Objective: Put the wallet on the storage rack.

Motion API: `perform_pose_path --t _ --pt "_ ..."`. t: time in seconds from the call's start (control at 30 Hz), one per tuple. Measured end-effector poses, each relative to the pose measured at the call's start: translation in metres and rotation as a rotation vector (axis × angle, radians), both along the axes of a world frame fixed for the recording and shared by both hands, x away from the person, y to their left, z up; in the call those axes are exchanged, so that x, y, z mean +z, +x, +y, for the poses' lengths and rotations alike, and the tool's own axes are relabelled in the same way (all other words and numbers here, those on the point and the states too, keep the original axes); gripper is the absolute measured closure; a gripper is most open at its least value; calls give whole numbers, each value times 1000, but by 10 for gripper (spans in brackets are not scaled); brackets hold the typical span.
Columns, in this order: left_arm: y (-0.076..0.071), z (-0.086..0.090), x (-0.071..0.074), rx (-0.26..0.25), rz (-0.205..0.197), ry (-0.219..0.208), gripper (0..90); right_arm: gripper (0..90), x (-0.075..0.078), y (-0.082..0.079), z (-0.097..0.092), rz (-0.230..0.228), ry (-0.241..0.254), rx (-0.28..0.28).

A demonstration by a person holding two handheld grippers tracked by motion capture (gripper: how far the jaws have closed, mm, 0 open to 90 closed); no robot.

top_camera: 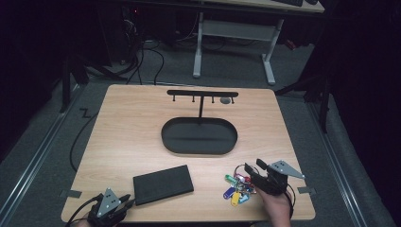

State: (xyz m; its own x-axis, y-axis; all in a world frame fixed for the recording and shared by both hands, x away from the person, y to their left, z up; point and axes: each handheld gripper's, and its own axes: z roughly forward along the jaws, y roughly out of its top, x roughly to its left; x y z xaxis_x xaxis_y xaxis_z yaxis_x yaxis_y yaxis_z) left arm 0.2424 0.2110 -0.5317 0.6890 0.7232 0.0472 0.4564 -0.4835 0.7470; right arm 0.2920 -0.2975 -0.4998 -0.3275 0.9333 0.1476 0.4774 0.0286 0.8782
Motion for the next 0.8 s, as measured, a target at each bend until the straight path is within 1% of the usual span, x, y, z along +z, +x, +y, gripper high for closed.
perform_pose_path --t 0.1,0.13,0.17,0.2,0.3,0.4,0.47,0.5,0.6,0.7,0.73,0.77,0.8 --pt "-1 -4 0 -12 0 -2 730 423 0 0 -2 -2 4 -1" --pt "-3 -10 0 -32 -4 2 730 423 -1 1 -3 1 9 -3" --pt "-3 -10 0 -32 -4 2 730 423 -1 1 -3 1 9 -3" --pt "-5 -13 1 -44 -4 6 730 424 -2 2 -3 8 15 -7" --pt "-7 -24 0 -78 0 -1 729 423 -2 2 -2 11 14 -12" --pt "-8 -37 0 -114 -4 5 720 423 -2 1 -2 11 5 -13" --pt "-8 -42 0 -128 -5 9 700 423 -2 0 -2 12 -1 -18" --pt "-9 -45 1 -136 -14 21 690 423 -2 0 -2 15 1 -22" --pt "-9 -42 3 -130 -22 16 665 423 -3 -1 -3 15 -2 -25" --pt "-10 -33 9 -108 -52 -3 639 421 -3 -2 -4 21 3 -31" --pt "-9 -25 14 -85 -77 -22 603 420 -3 -3 -5 17 -4 -31" --pt "-9 -25 14 -85 -77 -22 584 420 -3 -3 -5 17 -4 -31" --pt "-8 -22 16 -68 -88 -30 584 419 -3 -3 -5 17 -6 -31"
